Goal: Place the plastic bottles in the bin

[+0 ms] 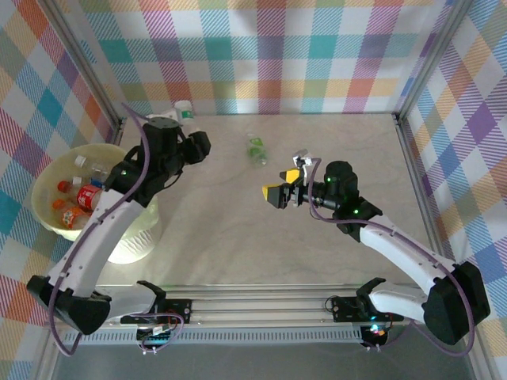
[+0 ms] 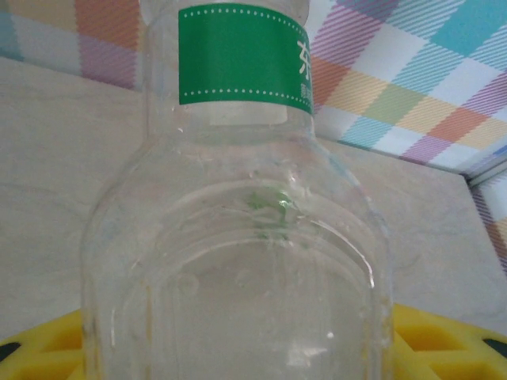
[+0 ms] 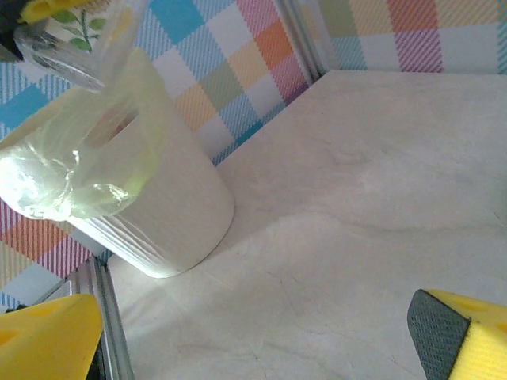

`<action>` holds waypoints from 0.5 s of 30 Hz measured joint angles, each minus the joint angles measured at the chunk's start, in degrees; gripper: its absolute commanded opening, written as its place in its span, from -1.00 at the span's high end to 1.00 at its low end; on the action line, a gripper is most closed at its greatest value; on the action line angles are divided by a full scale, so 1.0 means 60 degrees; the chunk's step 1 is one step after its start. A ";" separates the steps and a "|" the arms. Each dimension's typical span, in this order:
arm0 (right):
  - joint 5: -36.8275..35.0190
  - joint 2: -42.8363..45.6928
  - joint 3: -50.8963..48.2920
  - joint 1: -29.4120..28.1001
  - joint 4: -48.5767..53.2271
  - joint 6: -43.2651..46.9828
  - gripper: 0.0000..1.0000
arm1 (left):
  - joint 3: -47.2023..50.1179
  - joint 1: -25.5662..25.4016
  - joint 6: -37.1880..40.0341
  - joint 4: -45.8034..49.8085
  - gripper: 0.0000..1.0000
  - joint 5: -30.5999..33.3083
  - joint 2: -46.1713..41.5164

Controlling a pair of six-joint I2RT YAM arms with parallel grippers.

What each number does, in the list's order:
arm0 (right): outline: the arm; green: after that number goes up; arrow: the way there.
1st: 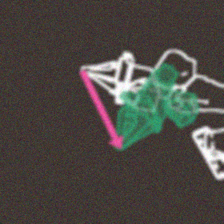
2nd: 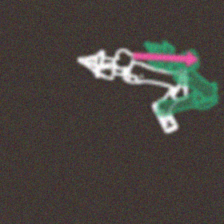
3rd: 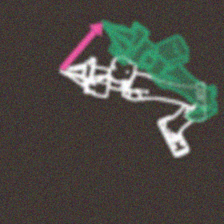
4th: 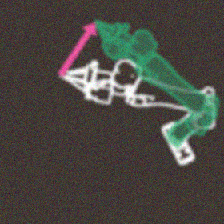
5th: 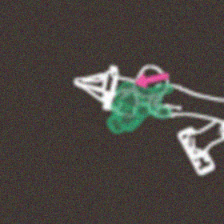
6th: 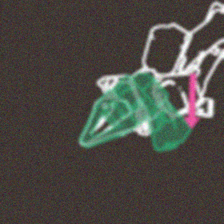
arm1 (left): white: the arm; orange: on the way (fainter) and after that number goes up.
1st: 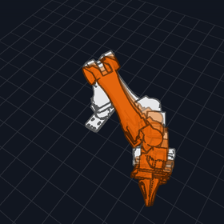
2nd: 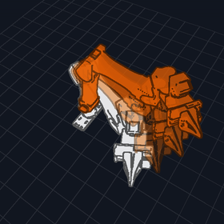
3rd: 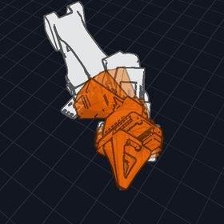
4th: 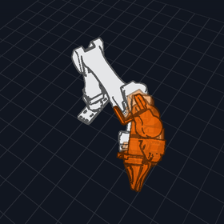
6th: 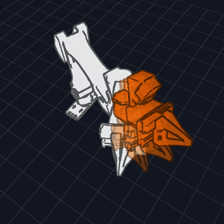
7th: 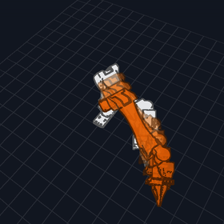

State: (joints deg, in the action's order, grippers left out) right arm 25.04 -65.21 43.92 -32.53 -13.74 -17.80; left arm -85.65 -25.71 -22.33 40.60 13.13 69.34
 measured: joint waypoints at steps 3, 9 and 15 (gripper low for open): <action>0.0124 -0.0113 0.0018 -0.0033 -0.0113 0.0124 -0.99 | -0.0670 0.0007 0.0419 0.0936 -0.02 0.0758 -0.0324; 0.0266 -0.0597 0.0186 -0.0033 -0.0146 0.0127 -0.99 | -0.1523 0.0102 0.1045 0.2419 -0.03 0.2772 -0.1297; 0.0423 -0.0856 0.0433 -0.0095 -0.0175 0.0124 -0.99 | -0.1581 0.0455 0.1264 0.3475 -0.03 0.5085 -0.1789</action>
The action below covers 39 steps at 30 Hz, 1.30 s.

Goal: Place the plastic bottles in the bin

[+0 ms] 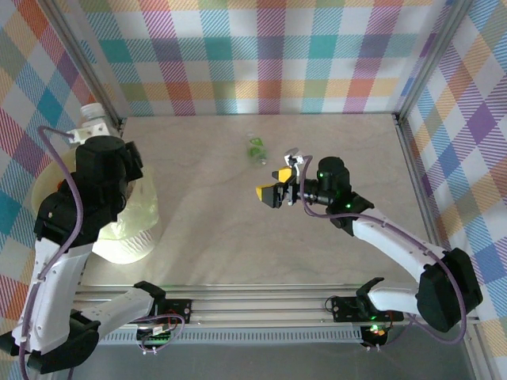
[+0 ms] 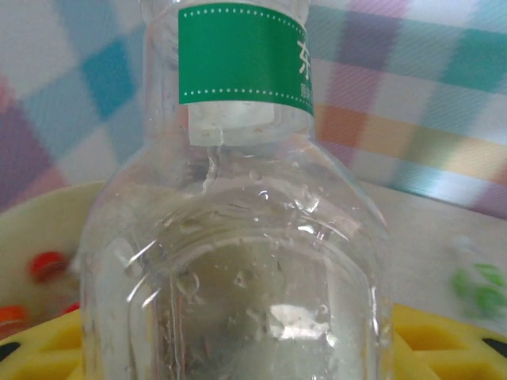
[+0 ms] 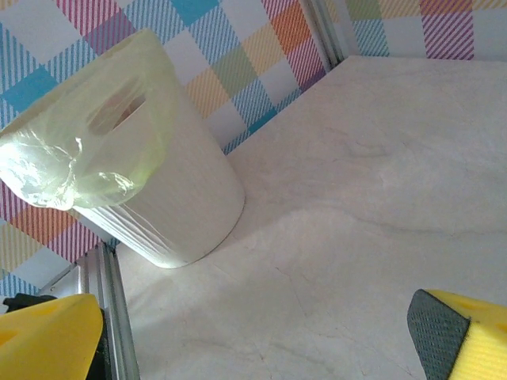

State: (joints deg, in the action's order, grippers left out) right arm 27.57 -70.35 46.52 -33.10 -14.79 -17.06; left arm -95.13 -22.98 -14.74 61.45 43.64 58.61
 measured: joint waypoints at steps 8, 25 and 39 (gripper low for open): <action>0.0109 -0.0171 0.0313 -0.0018 -0.0044 -0.0011 -0.99 | 0.0335 0.1577 0.0011 0.0659 -0.04 0.1213 0.0025; 0.0277 -0.0499 0.0761 -0.0109 -0.0022 -0.0004 -0.99 | 0.0477 0.5927 -0.0328 0.2029 -0.10 -0.0933 0.0812; 0.0266 -0.0521 0.0882 -0.0131 0.0153 -0.0004 -0.99 | 0.0969 0.7482 -0.0612 0.2259 -0.40 -0.2371 0.0703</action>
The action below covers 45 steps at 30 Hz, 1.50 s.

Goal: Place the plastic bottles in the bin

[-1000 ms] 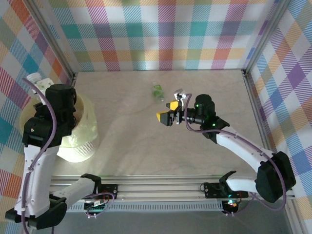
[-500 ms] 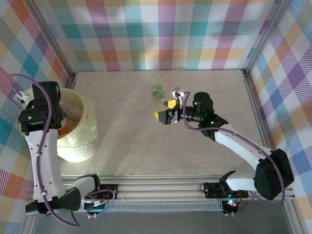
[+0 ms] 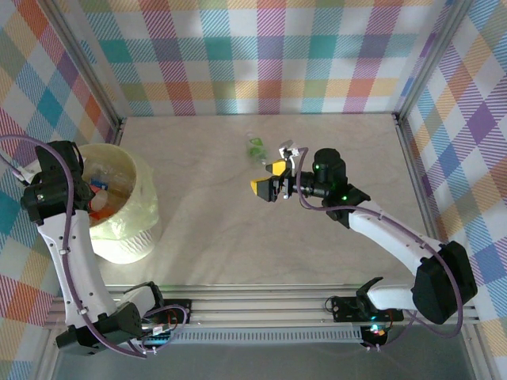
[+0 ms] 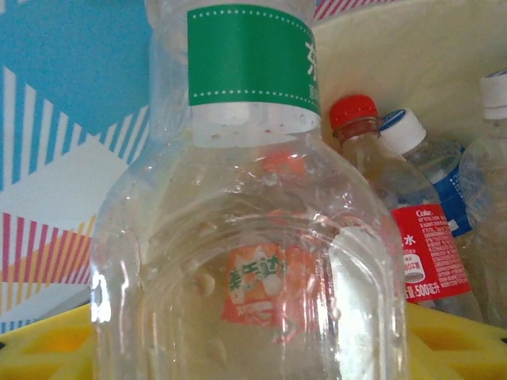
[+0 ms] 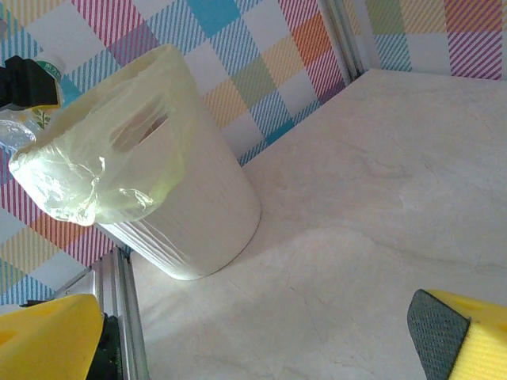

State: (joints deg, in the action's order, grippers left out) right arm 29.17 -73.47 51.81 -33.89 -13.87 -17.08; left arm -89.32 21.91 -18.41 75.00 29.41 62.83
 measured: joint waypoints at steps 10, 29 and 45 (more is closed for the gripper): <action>-0.0029 0.0000 0.0011 -0.0055 0.0033 -0.0004 -0.99 | -0.0229 0.0007 0.0000 0.0244 -0.58 -0.0546 0.0007; -0.0102 -0.0080 0.0025 -0.0120 0.0168 -0.0007 -0.99 | 0.0106 0.0025 0.0259 -0.0579 -0.15 -0.3413 0.0324; -0.0331 -0.0117 0.0058 -0.0142 0.0255 -0.0011 -0.99 | -0.0546 0.0066 -0.0095 -0.0681 -0.30 -0.6506 -0.0175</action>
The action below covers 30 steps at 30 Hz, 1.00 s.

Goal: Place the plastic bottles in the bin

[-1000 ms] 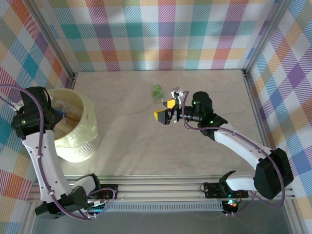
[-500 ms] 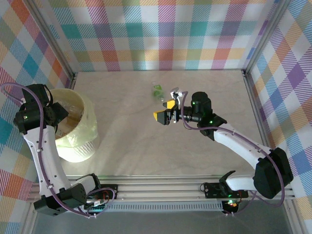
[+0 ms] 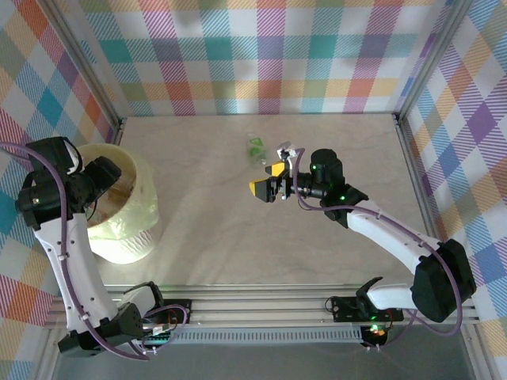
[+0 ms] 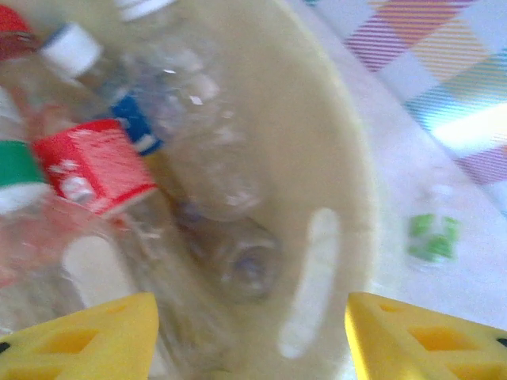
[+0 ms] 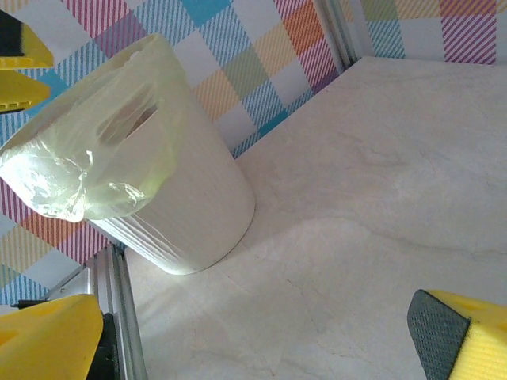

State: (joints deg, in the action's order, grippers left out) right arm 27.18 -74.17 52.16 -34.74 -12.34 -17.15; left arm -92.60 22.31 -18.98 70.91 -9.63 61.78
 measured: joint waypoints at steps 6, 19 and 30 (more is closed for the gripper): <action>-0.0557 0.0000 0.0000 -0.0022 0.0171 -0.0076 -0.99 | 0.0095 -0.0007 -0.0685 -0.0922 -0.39 -0.2146 -0.0463; -0.3486 -0.1067 0.0368 -0.0022 0.1206 -0.0973 -0.99 | 0.2229 -0.2776 -0.2506 -0.4634 -0.90 -0.3883 -0.1027; -0.5344 -0.3738 0.2273 0.0120 0.1880 -0.0838 -0.99 | 0.2554 -0.6306 -0.2707 -0.6149 -1.00 -0.1555 0.0605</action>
State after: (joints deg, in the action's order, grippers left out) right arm -4.89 -96.60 65.80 -34.02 -1.06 -22.17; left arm -77.28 -15.53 -35.22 34.02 -18.96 65.41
